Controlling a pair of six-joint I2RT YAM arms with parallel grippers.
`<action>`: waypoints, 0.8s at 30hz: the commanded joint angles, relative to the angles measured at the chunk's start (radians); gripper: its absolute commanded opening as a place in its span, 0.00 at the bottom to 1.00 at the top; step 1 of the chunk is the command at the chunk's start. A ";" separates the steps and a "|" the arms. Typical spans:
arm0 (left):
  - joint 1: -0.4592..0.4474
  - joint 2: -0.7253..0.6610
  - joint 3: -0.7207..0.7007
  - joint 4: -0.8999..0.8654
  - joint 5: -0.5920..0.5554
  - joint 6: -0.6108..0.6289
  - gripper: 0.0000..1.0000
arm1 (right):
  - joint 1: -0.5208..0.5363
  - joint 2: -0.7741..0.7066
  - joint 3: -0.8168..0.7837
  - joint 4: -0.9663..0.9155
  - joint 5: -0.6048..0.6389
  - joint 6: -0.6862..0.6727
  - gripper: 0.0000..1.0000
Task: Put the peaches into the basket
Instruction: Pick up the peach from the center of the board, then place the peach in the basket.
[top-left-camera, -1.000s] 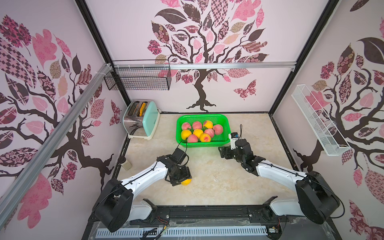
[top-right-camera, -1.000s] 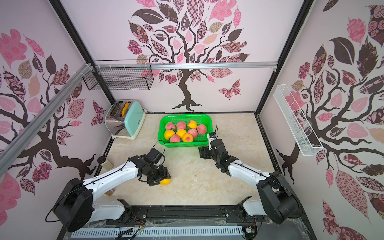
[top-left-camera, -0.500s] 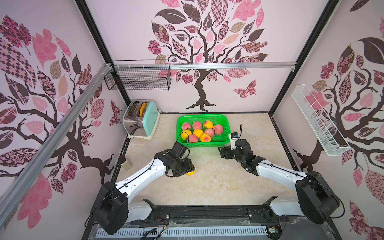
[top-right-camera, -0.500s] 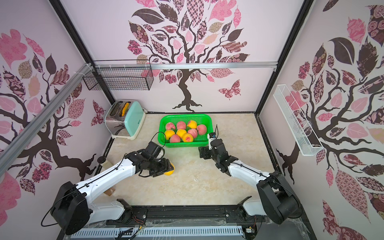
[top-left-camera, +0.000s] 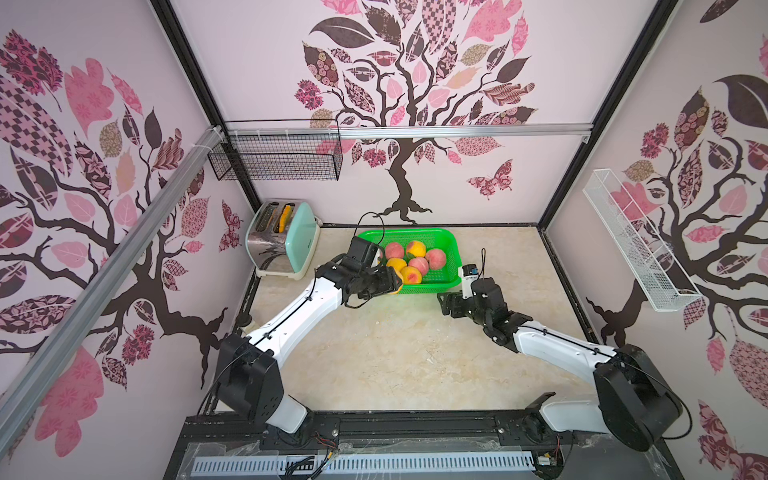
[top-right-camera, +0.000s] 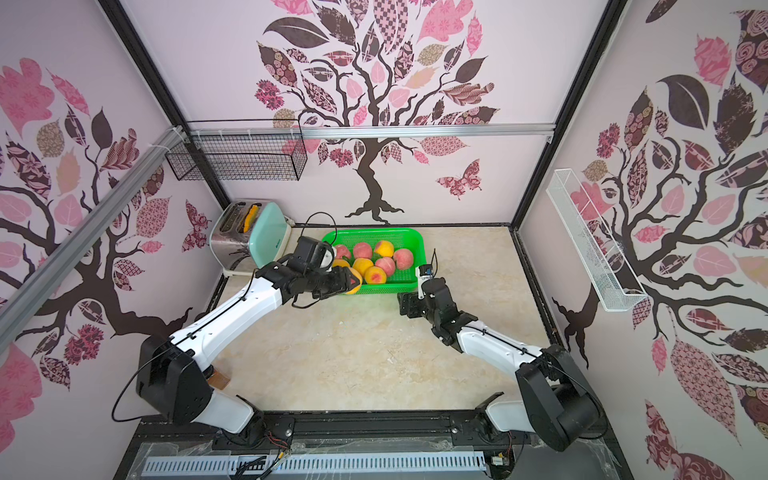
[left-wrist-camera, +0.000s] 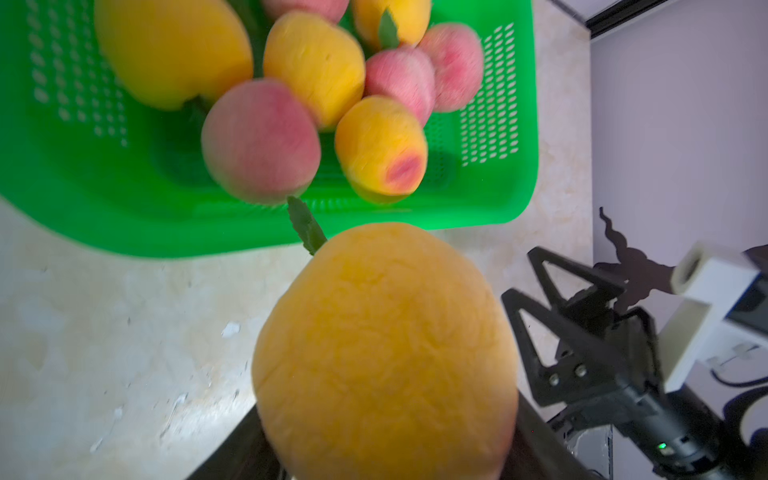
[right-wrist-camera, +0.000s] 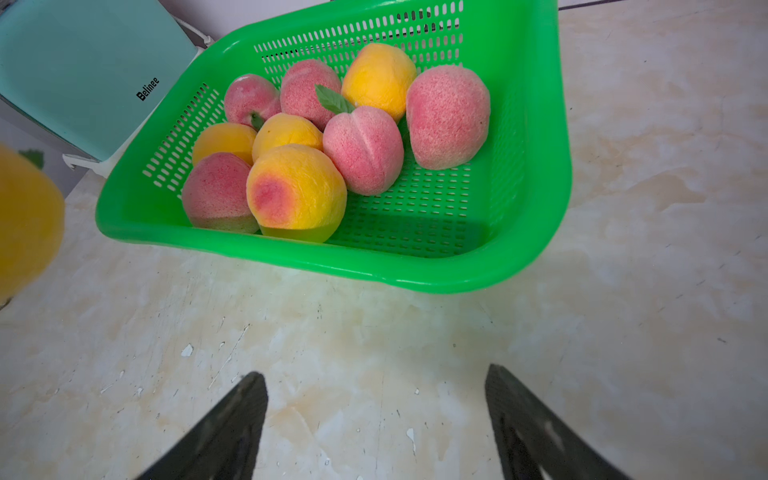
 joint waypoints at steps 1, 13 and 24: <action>-0.001 0.082 0.128 0.081 0.027 0.047 0.51 | -0.002 -0.016 0.012 -0.006 0.039 0.011 0.85; -0.061 0.500 0.644 -0.076 0.120 0.132 0.53 | -0.035 -0.020 0.009 -0.046 0.140 0.060 0.85; -0.099 0.662 0.739 -0.115 0.115 0.144 0.55 | -0.055 -0.023 0.000 -0.035 0.112 0.079 0.85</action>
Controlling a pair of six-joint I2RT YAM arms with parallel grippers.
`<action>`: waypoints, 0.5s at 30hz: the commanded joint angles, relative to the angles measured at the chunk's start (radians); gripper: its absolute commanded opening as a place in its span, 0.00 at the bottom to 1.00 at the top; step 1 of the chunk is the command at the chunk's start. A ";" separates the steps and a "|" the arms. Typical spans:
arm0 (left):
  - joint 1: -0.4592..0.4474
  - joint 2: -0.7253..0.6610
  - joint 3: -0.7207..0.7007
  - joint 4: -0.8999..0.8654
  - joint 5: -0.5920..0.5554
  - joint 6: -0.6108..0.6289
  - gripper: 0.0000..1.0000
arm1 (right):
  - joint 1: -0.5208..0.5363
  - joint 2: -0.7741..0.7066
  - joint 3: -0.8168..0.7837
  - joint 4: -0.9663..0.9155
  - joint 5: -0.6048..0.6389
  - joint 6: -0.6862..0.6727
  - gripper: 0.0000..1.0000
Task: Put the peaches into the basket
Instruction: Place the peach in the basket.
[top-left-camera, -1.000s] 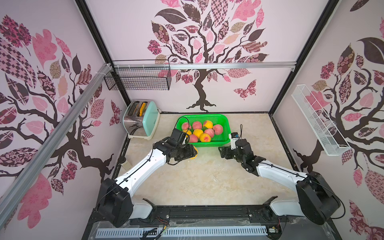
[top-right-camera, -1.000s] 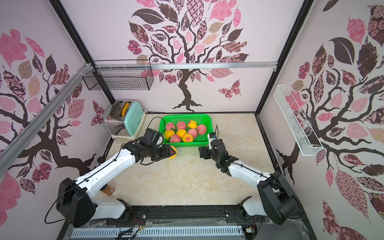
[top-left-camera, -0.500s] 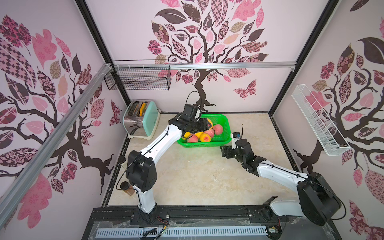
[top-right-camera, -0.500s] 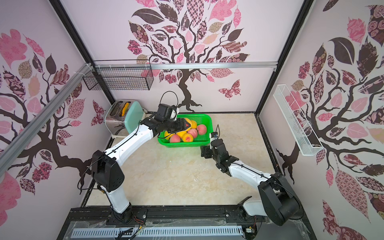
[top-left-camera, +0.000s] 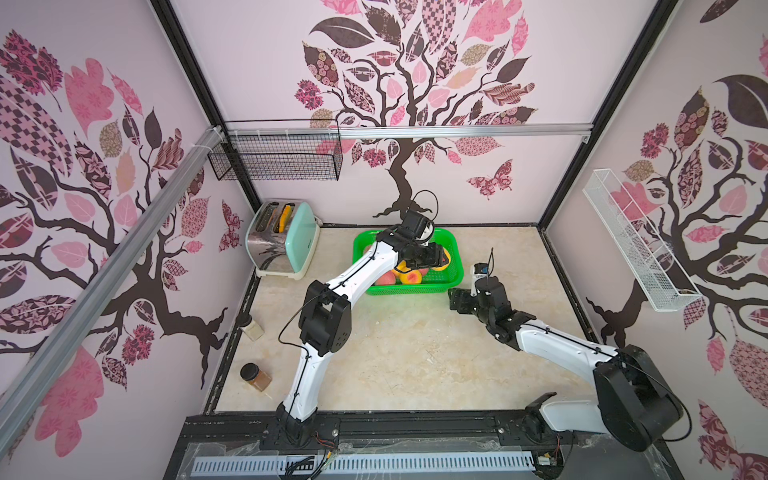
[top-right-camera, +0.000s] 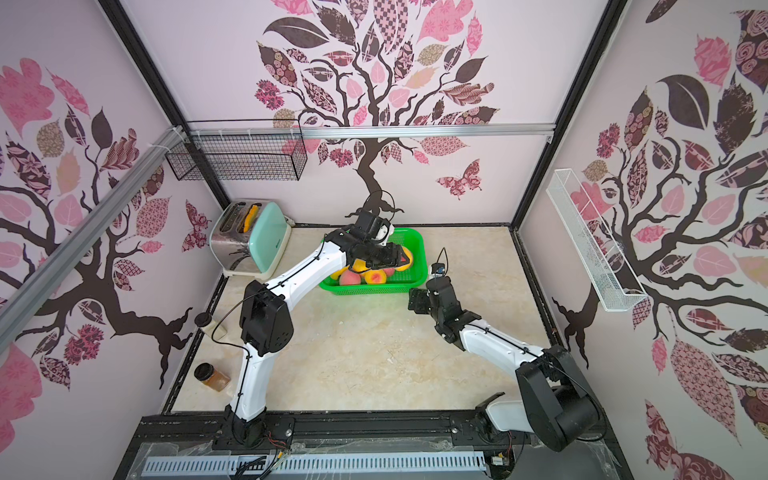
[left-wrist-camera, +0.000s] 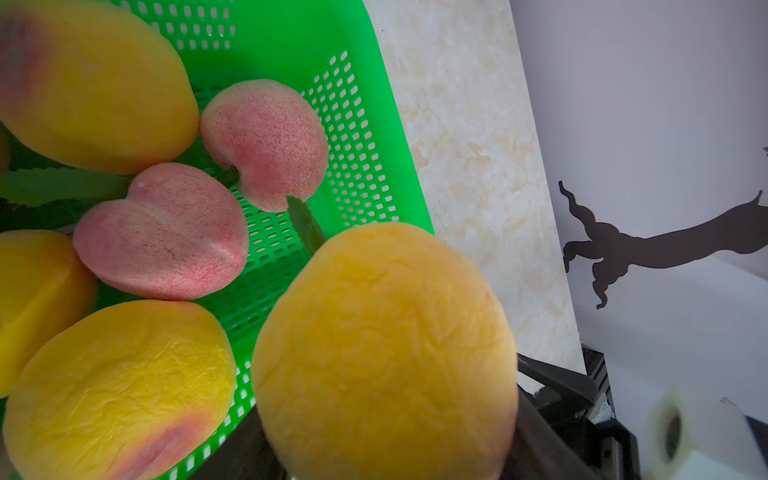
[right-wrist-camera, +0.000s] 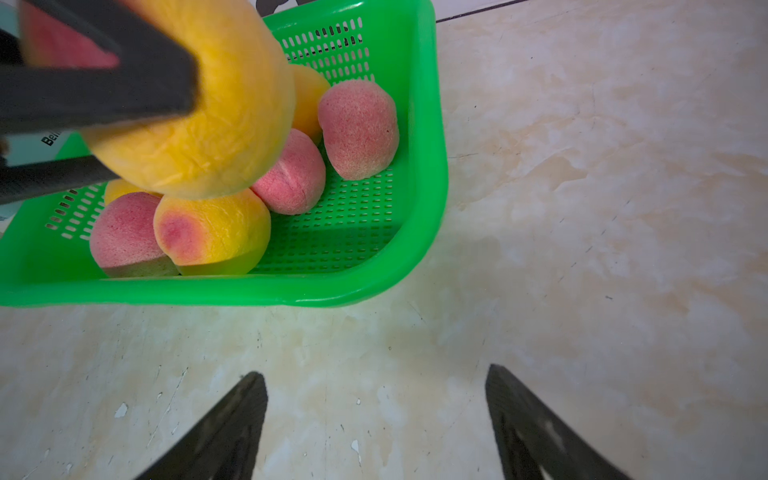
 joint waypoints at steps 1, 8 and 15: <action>-0.001 0.030 0.025 -0.033 0.001 0.015 0.56 | -0.008 -0.024 0.000 0.002 0.000 0.011 0.85; 0.000 0.099 0.042 -0.082 0.007 0.022 0.59 | -0.008 -0.020 0.000 0.013 -0.017 0.010 0.85; -0.004 0.126 0.067 -0.117 0.004 0.035 0.68 | -0.008 -0.022 -0.003 0.022 -0.042 0.003 0.86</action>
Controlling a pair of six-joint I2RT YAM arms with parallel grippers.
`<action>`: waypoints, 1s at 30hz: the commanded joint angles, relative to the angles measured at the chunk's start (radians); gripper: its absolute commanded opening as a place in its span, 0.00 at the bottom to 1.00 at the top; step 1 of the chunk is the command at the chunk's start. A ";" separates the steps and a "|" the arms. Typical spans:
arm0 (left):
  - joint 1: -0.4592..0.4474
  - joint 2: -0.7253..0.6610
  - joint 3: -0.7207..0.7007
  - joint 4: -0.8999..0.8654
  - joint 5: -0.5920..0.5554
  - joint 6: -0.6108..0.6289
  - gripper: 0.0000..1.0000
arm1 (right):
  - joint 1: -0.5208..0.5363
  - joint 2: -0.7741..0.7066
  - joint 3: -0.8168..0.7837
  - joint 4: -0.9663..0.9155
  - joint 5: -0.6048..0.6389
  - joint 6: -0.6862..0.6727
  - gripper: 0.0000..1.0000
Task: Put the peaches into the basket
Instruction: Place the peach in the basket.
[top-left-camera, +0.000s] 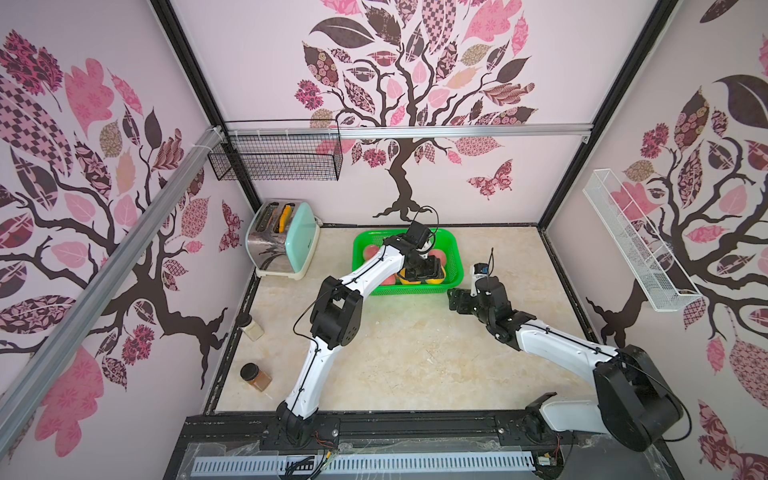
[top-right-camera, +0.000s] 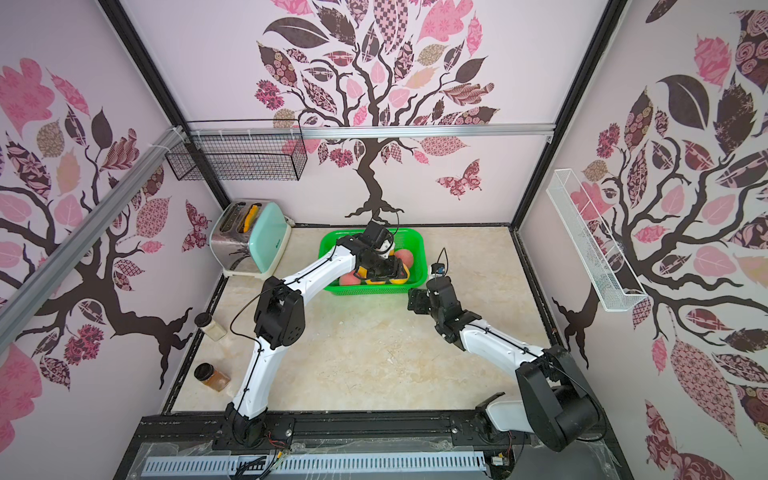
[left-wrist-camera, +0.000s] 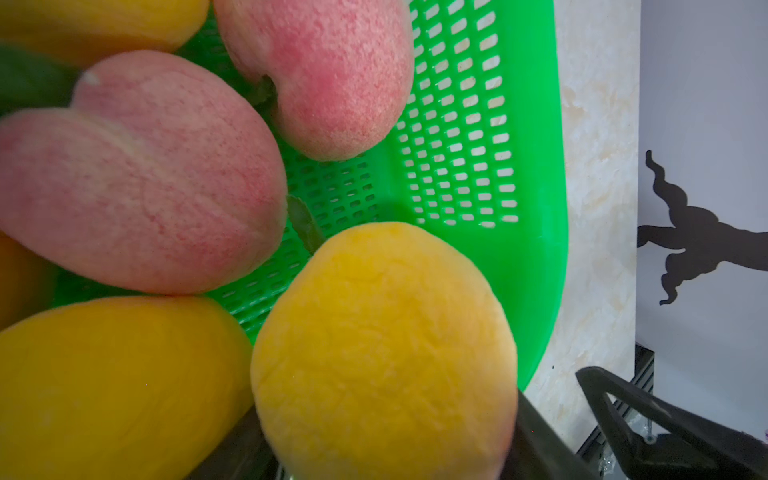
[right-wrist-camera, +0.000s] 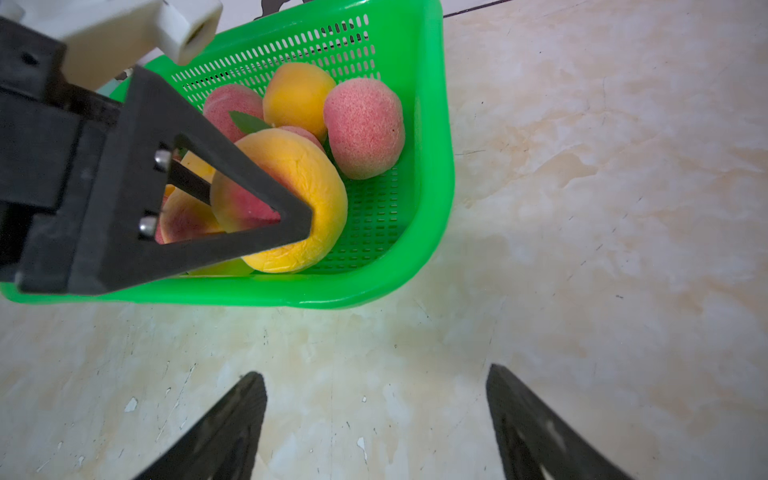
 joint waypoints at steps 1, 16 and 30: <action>-0.005 0.007 0.036 -0.028 0.005 0.027 0.70 | -0.003 -0.022 -0.001 0.021 -0.020 0.001 0.86; -0.009 -0.061 0.068 -0.031 -0.015 0.048 0.98 | -0.002 -0.020 -0.006 0.033 -0.042 -0.002 0.86; 0.027 -0.394 -0.288 0.188 -0.190 0.146 0.98 | -0.003 -0.034 -0.007 0.026 0.002 -0.018 0.86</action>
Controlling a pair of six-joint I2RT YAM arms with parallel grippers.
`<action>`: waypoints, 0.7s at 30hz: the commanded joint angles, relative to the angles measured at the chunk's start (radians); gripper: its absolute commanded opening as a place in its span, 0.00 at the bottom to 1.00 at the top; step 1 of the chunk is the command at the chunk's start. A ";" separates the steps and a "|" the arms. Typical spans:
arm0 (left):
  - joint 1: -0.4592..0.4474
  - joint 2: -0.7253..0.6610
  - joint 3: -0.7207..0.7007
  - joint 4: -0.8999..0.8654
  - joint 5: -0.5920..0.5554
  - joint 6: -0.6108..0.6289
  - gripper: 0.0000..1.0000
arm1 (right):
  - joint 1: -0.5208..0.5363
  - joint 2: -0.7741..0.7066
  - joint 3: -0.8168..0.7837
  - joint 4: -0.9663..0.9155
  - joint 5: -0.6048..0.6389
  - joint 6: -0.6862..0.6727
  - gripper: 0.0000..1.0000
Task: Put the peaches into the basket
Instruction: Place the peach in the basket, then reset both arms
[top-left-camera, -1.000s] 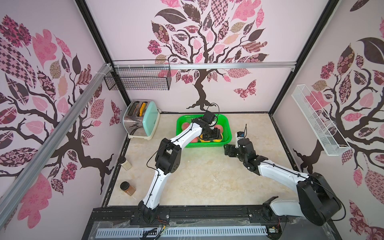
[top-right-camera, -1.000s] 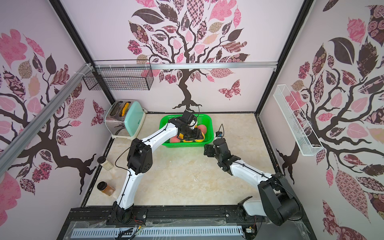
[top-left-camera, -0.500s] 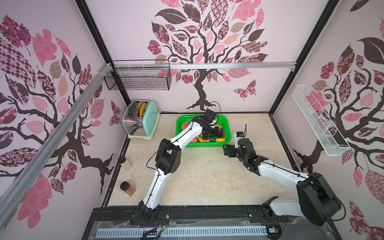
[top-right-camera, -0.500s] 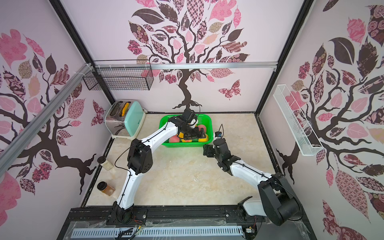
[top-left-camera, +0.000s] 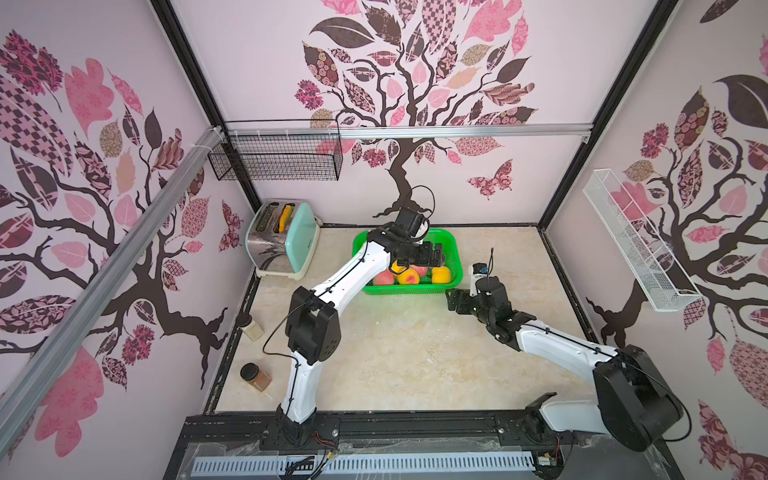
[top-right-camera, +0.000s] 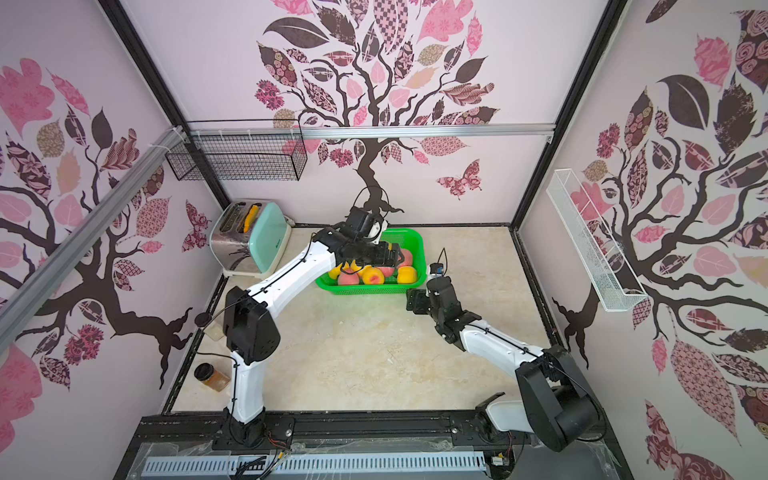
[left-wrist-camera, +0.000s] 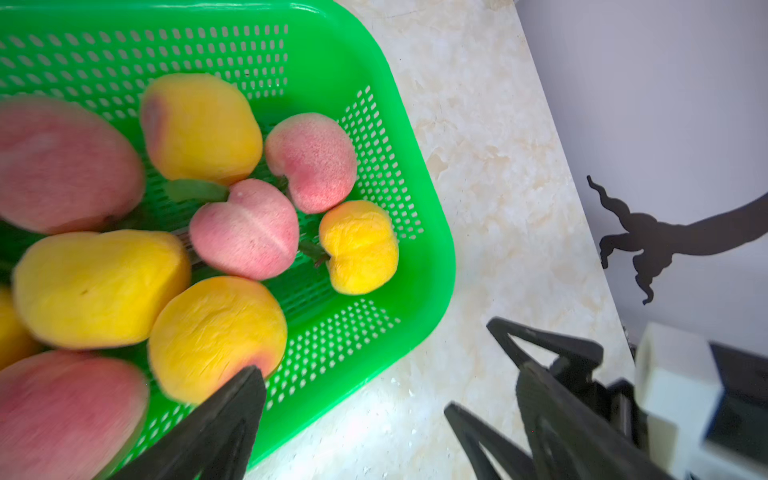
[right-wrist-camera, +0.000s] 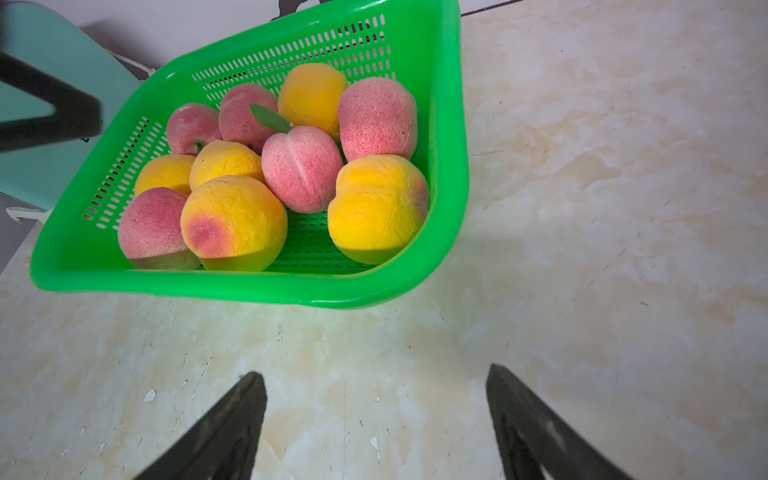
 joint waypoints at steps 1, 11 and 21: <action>0.034 -0.109 -0.156 0.122 -0.080 0.049 0.98 | -0.003 -0.038 0.000 0.005 0.033 -0.019 0.86; 0.238 -0.535 -0.751 0.368 -0.300 0.004 0.98 | -0.003 -0.134 0.095 -0.135 0.145 -0.093 0.87; 0.460 -0.846 -1.113 0.533 -0.534 -0.109 0.98 | -0.003 -0.263 0.169 -0.180 0.587 -0.200 0.95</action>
